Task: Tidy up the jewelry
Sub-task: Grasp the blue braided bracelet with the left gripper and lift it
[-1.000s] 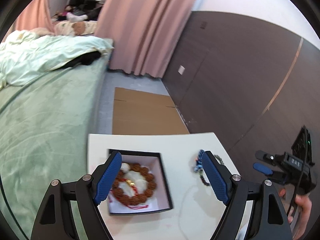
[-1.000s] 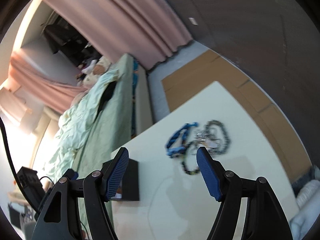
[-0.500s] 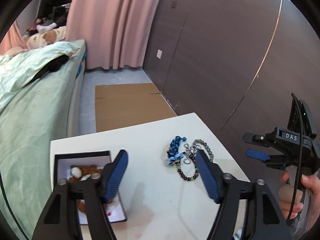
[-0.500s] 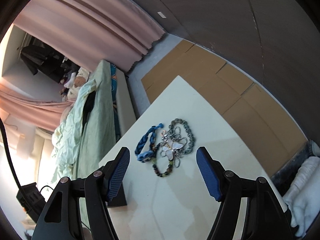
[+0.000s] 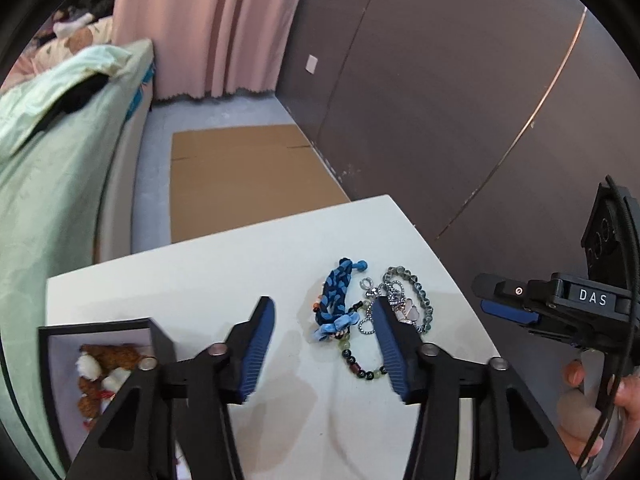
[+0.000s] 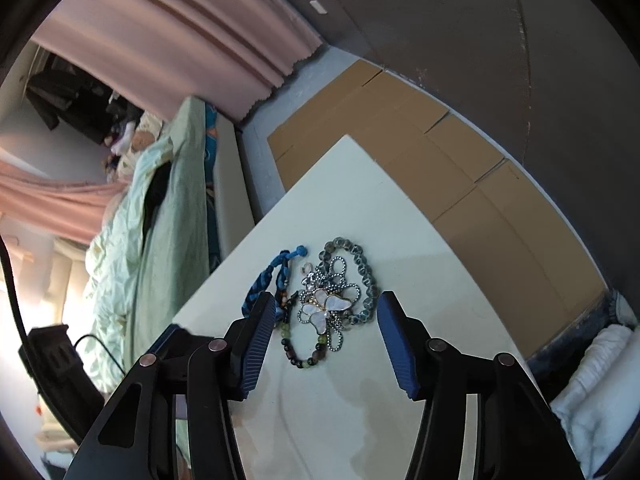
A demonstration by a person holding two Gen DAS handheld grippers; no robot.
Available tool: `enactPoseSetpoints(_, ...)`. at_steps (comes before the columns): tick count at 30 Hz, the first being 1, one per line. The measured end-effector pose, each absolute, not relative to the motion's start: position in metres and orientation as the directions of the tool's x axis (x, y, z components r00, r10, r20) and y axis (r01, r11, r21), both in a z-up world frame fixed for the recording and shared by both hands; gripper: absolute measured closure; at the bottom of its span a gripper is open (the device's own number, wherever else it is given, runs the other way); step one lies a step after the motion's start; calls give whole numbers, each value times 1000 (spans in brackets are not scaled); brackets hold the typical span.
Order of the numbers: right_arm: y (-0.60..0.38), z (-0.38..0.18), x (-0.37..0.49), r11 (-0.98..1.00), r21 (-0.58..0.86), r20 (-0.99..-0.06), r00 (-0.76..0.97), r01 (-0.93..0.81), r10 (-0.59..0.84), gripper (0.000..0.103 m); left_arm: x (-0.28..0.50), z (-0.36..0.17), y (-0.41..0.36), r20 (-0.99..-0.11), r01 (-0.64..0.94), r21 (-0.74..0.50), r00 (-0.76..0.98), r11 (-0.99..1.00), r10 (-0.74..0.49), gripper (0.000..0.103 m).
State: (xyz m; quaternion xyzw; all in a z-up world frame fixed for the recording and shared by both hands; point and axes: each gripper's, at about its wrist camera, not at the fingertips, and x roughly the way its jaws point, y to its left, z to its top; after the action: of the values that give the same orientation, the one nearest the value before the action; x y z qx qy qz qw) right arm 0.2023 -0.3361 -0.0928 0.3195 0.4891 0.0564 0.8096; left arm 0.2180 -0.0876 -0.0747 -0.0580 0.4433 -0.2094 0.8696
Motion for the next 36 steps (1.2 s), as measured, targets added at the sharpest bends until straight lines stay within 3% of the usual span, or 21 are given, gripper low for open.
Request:
enactPoseSetpoints(15, -342, -98, 227, 779, 571, -768, 503, 258, 397, 48, 254, -119, -117, -820, 305, -272, 423, 913, -385, 61)
enactPoseSetpoints(19, -336, -98, 227, 791, 562, -773, 495, 242, 398, 48, 256, -129, -116, -832, 289, -273, 407, 917, -376, 94)
enactPoseSetpoints(29, -319, -105, 229, 849, 496, -812, 443, 183, 380, 48, 235, -93, -80, -769, 266, -307, 496, 914, -403, 94)
enactPoseSetpoints(36, -286, -112, 236, 929, 357, -871, 393, 93, 296, 48, 227, -76, -50, -741, 222, -340, 535, 914, -406, 94)
